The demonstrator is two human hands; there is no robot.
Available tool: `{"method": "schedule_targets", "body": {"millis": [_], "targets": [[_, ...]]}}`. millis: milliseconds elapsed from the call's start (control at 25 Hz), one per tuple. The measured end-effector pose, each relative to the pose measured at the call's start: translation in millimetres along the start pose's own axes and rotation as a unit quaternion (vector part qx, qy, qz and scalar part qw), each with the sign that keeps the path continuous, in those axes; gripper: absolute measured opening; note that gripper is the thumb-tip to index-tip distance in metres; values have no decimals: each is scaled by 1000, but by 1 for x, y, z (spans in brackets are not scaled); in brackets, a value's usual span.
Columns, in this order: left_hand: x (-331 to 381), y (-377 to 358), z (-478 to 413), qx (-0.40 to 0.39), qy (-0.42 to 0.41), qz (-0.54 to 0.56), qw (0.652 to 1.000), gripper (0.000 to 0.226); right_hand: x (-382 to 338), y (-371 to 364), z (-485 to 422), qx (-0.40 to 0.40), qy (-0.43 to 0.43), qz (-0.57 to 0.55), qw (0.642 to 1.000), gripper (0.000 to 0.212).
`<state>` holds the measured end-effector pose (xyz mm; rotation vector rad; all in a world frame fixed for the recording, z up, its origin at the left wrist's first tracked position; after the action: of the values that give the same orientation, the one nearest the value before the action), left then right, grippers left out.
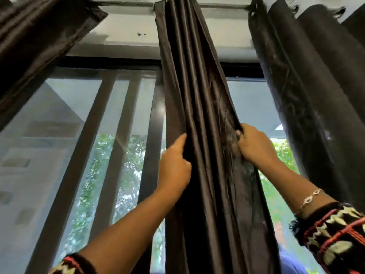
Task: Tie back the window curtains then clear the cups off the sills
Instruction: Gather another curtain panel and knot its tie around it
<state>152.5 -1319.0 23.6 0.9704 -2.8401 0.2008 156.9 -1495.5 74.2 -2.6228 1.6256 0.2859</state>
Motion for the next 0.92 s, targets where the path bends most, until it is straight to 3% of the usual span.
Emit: {"method": "schedule_targets", "body": {"millis": [160, 440, 560, 680, 920], "targets": [[-26, 44, 24, 35, 55, 4, 998, 72, -19, -3, 28, -21, -24, -22, 999, 25], [-74, 110, 95, -21, 114, 7, 993, 58, -47, -18, 108, -109, -73, -8, 991, 7], [-87, 130, 129, -39, 145, -1, 989, 57, -56, -19, 149, -145, -111, 19, 983, 25], [-96, 147, 153, -45, 181, -3, 982, 52, -60, -13, 181, -191, -140, 36, 971, 28], [-79, 156, 199, 24, 221, 26, 975, 48, -58, -7, 247, -231, -153, 103, 955, 18]]}}
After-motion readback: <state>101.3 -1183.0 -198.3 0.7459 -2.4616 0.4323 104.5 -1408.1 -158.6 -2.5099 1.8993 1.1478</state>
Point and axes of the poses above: each hand's wrist, its own z-axis away from the middle knuckle, its own y-axis out of the back of the hand, x = y × z, the point moved 1 cm from there along -z, towards the middle knuckle, and after that the axes turned 2 degrees about x, right-handed, at the moved point
